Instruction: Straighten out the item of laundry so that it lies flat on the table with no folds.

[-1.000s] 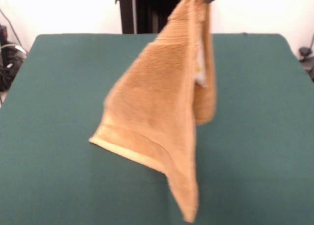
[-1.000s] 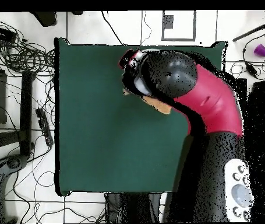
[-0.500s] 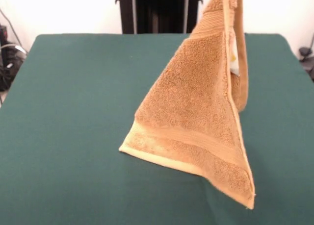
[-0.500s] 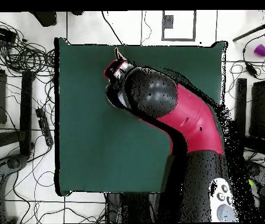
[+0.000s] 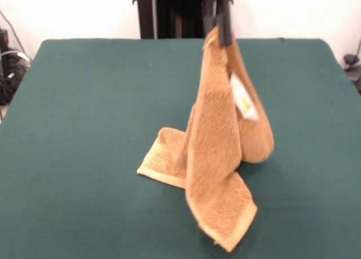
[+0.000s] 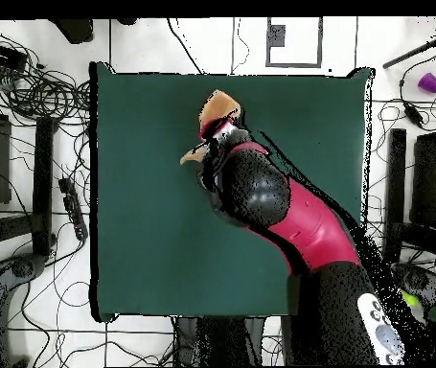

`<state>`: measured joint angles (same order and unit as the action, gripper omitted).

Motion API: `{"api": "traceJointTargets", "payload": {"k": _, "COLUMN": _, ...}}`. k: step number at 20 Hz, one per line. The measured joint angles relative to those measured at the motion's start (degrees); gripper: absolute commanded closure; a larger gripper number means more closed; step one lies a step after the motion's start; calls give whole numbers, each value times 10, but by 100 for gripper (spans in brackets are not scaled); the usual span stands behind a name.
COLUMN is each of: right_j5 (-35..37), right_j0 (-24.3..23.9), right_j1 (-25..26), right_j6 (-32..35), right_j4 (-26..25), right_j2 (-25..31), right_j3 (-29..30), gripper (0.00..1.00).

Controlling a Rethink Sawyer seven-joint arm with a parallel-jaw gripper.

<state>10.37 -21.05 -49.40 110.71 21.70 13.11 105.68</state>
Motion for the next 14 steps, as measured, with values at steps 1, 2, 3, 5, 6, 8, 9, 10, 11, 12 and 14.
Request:
{"api": "traceJointTargets", "payload": {"k": 1, "right_j5": -12, "right_j0": -4, "right_j1": 3, "right_j6": 0, "right_j4": -8, "right_j2": 5, "right_j3": 5, "gripper": 100}}
{"api": "traceJointTargets", "payload": {"k": 2, "right_j5": -28, "right_j0": -9, "right_j1": 8, "right_j6": 0, "right_j4": -18, "right_j2": 11, "right_j3": 11, "gripper": 100}}
{"api": "traceJointTargets", "payload": {"k": 3, "right_j5": -44, "right_j0": -14, "right_j1": 14, "right_j6": 0, "right_j4": -31, "right_j2": 17, "right_j3": 18, "gripper": 100}}
{"api": "traceJointTargets", "payload": {"k": 5, "right_j5": -71, "right_j0": -16, "right_j1": 27, "right_j6": 0, "right_j4": -53, "right_j2": 24, "right_j3": 29, "gripper": 100}}
{"api": "traceJointTargets", "payload": {"k": 6, "right_j5": -77, "right_j0": -14, "right_j1": 30, "right_j6": 0, "right_j4": -58, "right_j2": 24, "right_j3": 31, "gripper": 100}}
{"api": "traceJointTargets", "payload": {"k": 8, "right_j5": -85, "right_j0": -3, "right_j1": 40, "right_j6": 0, "right_j4": -71, "right_j2": 24, "right_j3": 40, "gripper": 100}}
{"api": "traceJointTargets", "payload": {"k": 9, "right_j5": -85, "right_j0": 3, "right_j1": 42, "right_j6": 0, "right_j4": -72, "right_j2": 24, "right_j3": 42, "gripper": 100}}
{"api": "traceJointTargets", "payload": {"k": 10, "right_j5": -85, "right_j0": 6, "right_j1": 43, "right_j6": 0, "right_j4": -72, "right_j2": 24, "right_j3": 43, "gripper": 100}}
{"api": "traceJointTargets", "payload": {"k": 11, "right_j5": -85, "right_j0": 22, "right_j1": 47, "right_j6": 0, "right_j4": -72, "right_j2": 22, "right_j3": 44, "gripper": 100}}
{"api": "traceJointTargets", "payload": {"k": 12, "right_j5": -85, "right_j0": 27, "right_j1": 47, "right_j6": 0, "right_j4": -72, "right_j2": 22, "right_j3": 44, "gripper": 100}}
{"api": "traceJointTargets", "payload": {"k": 14, "right_j5": -83, "right_j0": 45, "right_j1": 46, "right_j6": 0, "right_j4": -71, "right_j2": 18, "right_j3": 44, "gripper": 100}}
